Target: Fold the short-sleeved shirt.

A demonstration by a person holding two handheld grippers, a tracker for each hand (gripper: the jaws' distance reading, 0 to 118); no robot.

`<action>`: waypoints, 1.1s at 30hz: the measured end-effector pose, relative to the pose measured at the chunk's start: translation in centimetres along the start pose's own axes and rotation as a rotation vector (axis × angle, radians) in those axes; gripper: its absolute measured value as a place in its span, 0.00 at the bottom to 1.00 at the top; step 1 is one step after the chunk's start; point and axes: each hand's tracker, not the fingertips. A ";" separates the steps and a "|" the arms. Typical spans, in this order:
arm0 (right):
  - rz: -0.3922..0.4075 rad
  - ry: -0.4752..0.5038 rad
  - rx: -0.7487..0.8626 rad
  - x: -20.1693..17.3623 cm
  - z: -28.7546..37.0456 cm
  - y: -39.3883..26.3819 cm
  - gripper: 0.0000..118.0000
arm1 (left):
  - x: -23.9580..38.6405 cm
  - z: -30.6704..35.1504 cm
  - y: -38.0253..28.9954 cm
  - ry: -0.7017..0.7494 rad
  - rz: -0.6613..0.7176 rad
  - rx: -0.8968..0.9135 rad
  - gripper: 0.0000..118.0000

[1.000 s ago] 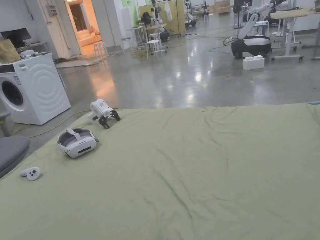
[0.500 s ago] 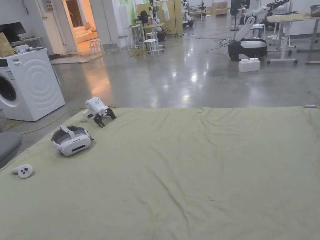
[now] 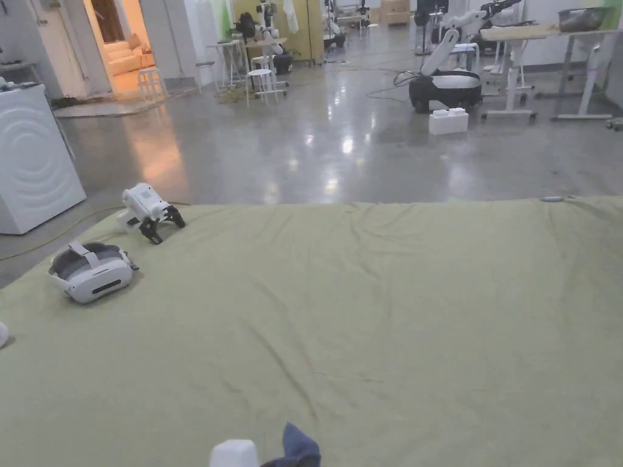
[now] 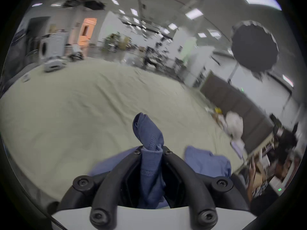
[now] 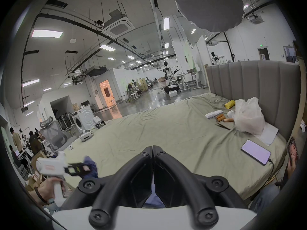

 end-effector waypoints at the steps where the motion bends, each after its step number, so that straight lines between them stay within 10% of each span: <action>1: 0.003 -0.020 -0.003 0.3 0.3 0.0 0.00 | 1.8 -2.5 -1.1 0.020 -0.021 -0.059 0.10; 5: 0.003 -0.078 -0.008 1.4 1.5 -0.1 0.00 | 4.2 -8.1 -4.2 0.092 -0.089 -0.232 0.13; 8: 0.004 -0.112 -0.011 2.1 2.1 -0.2 0.00 | 3.0 -7.9 -4.4 0.023 -0.037 -0.241 0.48; 12: 0.003 -0.121 -0.020 2.8 2.1 -0.2 0.00 | 0.3 -2.7 -2.3 -0.107 0.103 -0.020 0.68; 14: 0.005 -0.134 -0.015 3.2 2.1 0.0 0.00 | -1.6 -1.6 -2.3 -0.127 0.287 0.088 0.60; 17: -0.018 -0.131 -0.009 3.6 2.4 0.1 0.00 | -3.2 -3.2 -3.1 -0.159 0.442 0.065 0.02; 27: 0.006 -0.146 -0.057 3.4 3.0 -0.6 0.00 | 0.2 -9.4 -7.8 -0.182 0.400 -0.171 0.00; 29: 0.008 -0.137 -0.069 3.1 2.7 -0.6 0.00 | 0.0 -8.4 -6.8 -0.181 0.424 -0.182 0.14; 32: 0.012 -0.120 -0.077 2.5 2.0 -0.4 0.00 | -1.9 -3.8 -4.7 -0.192 0.387 -0.050 0.77; 33: 0.014 -0.113 -0.078 2.4 1.7 -0.4 0.00 | -3.1 -2.3 -4.4 -0.172 0.393 -0.018 0.80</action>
